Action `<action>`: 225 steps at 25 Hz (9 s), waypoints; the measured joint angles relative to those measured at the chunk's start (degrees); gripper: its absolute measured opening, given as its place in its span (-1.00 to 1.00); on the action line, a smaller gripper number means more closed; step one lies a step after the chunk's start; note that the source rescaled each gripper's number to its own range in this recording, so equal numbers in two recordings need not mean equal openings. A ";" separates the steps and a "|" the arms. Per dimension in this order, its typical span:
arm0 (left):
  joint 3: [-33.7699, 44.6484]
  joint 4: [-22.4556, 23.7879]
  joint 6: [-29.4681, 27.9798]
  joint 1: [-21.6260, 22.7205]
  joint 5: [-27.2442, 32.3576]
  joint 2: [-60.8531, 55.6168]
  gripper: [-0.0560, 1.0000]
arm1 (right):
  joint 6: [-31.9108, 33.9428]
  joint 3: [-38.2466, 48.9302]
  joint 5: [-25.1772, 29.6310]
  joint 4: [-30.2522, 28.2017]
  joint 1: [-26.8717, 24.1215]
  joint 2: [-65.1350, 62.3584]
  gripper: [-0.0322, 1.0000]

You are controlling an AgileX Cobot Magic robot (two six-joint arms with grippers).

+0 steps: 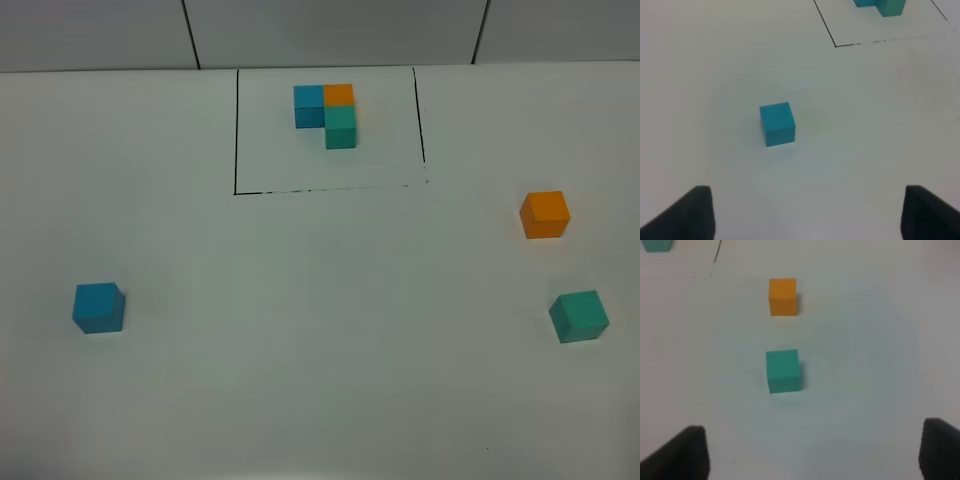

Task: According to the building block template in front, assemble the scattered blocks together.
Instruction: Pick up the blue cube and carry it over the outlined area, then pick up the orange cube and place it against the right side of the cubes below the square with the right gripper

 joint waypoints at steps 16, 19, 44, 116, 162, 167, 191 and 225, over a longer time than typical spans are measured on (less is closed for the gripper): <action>0.00 0.00 0.00 0.00 0.00 0.00 0.41 | 0.00 0.00 0.00 -0.02 0.00 0.00 0.45; 0.00 0.00 0.05 0.00 0.00 0.00 0.41 | 0.00 0.00 0.00 -0.02 0.00 0.00 0.45; 0.00 0.00 -0.01 0.00 0.00 4.24 0.41 | 0.01 0.00 0.00 -0.06 0.00 0.00 0.45; -22.92 2.95 -12.49 -3.86 -25.34 105.79 0.10 | 0.01 0.00 -0.05 -0.20 0.00 0.00 0.45; -91.24 11.04 41.01 -35.00 8.77 137.78 -0.88 | 0.01 0.00 -0.05 -0.08 0.00 0.00 0.45; -93.42 10.34 42.78 -35.53 8.77 141.24 -0.88 | 0.01 0.00 -0.05 0.42 0.00 0.00 0.45; -93.92 9.31 44.18 -35.53 7.25 144.59 -0.89 | 0.06 0.00 -0.05 0.73 0.00 0.00 0.45; -93.68 8.62 18.82 -23.23 5.93 126.39 0.84 | 0.01 0.00 -0.10 1.07 0.00 0.00 0.45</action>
